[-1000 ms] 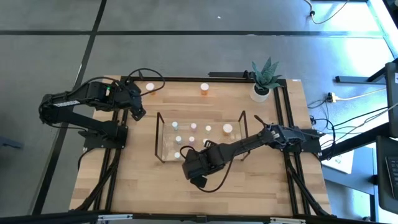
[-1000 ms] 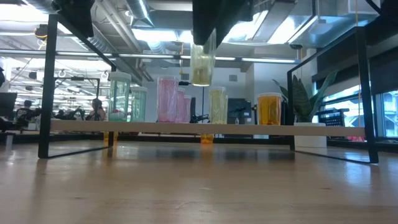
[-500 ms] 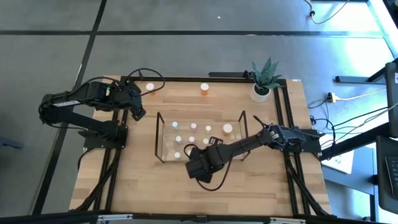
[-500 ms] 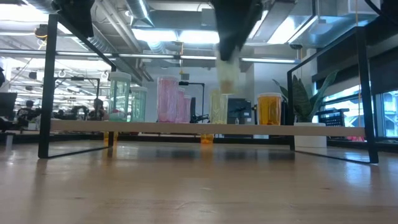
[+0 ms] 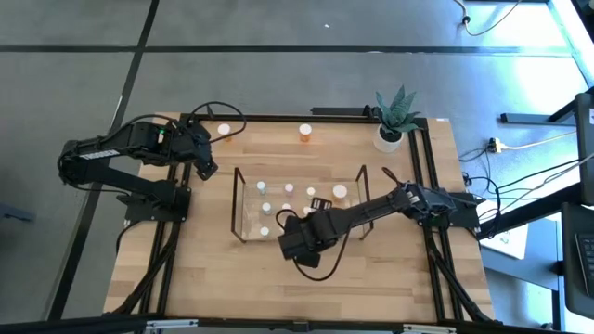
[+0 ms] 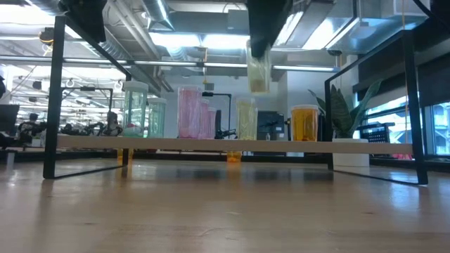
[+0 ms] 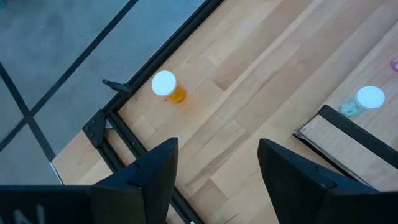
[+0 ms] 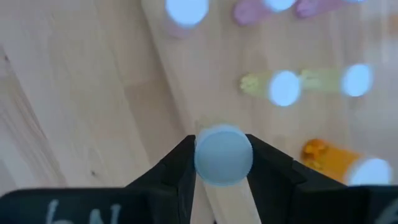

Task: Pick and place medicine bottles onto shelf by color
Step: Put the yellow pill bottle on the shelf aligned with the other yellow pill bottles, then put the left orange pill bottle on the shelf aligned with the other orange pill bottle

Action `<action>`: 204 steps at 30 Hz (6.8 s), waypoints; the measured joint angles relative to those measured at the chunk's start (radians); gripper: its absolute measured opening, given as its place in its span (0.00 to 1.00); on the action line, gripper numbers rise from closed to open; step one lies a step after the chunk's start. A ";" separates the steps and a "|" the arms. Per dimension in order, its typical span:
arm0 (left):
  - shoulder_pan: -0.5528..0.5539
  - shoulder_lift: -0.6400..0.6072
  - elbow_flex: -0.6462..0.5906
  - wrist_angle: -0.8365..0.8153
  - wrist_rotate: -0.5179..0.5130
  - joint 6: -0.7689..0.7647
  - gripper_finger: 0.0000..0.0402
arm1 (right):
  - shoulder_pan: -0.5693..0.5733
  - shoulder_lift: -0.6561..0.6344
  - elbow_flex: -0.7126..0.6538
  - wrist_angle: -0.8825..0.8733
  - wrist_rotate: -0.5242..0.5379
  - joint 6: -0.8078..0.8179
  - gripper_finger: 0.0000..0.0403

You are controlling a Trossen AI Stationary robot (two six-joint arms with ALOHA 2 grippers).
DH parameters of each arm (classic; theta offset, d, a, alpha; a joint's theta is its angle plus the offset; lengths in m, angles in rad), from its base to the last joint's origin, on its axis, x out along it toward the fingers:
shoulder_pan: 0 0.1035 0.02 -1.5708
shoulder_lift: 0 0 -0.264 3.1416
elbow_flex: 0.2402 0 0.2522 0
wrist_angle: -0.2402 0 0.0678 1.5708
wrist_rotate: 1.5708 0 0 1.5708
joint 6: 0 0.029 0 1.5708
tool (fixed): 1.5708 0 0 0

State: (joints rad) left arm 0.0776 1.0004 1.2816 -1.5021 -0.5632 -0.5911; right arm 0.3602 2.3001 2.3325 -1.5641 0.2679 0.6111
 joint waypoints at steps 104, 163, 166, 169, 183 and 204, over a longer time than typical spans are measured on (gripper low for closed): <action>0.001 0.002 0.000 0.003 0.034 -0.021 0.53 | -0.083 -0.235 -0.427 0.412 -0.067 0.012 0.60; 0.865 0.532 0.000 0.345 0.476 0.446 0.53 | -0.537 -0.272 0.023 0.024 0.003 -0.465 0.60; 0.864 0.532 0.000 0.344 0.476 0.445 0.53 | -0.538 -0.272 0.022 0.042 0.046 -0.459 0.60; 0.865 0.532 0.000 0.344 0.476 0.445 0.53 | -0.539 -0.273 0.022 0.060 0.052 -0.449 0.60; 0.864 0.531 0.000 0.326 0.476 0.436 0.53 | -0.538 -0.273 0.022 0.164 0.053 -0.325 0.60; 0.862 0.530 -0.064 0.420 0.474 0.412 0.53 | -0.538 -0.273 0.021 0.346 0.053 -0.326 0.60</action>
State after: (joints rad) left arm 0.9393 1.5307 1.2176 -1.0820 -0.0891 -0.1787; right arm -0.1780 2.0274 2.3539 -1.2182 0.3206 0.2850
